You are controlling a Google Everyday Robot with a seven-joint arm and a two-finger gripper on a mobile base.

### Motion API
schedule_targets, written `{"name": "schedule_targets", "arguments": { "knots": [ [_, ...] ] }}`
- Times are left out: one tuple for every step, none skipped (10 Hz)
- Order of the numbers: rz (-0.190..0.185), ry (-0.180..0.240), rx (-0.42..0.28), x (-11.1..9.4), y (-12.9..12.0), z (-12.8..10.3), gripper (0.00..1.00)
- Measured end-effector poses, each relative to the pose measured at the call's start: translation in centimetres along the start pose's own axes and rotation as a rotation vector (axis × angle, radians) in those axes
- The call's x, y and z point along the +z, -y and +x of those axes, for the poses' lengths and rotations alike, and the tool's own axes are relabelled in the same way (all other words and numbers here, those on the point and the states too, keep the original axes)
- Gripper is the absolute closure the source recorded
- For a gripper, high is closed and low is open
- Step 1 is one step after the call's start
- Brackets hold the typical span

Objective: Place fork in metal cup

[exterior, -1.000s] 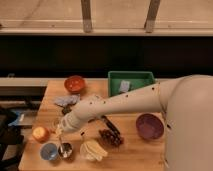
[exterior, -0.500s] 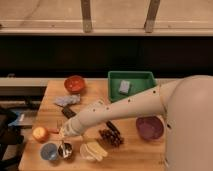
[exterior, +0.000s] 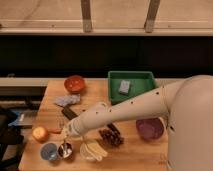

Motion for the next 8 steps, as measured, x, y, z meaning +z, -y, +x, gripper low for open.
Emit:
{"name": "schedule_targets", "arguments": {
  "knots": [
    [-0.003, 0.006, 0.001, 0.0, 0.0, 0.0, 1.00],
    [-0.005, 0.010, 0.000, 0.0, 0.1, 0.2, 1.00],
    [-0.004, 0.013, 0.001, 0.0, 0.1, 0.3, 1.00],
    [-0.003, 0.017, 0.002, -0.1, 0.2, 0.5, 1.00],
    [-0.002, 0.024, 0.003, -0.3, 0.3, 0.6, 1.00],
    [-0.001, 0.030, 0.003, -0.5, 0.3, 0.6, 1.00],
    [0.001, 0.040, 0.002, -0.7, 0.3, 0.7, 1.00],
    [0.003, 0.050, 0.002, -1.0, 0.4, 0.7, 1.00]
  ]
}}
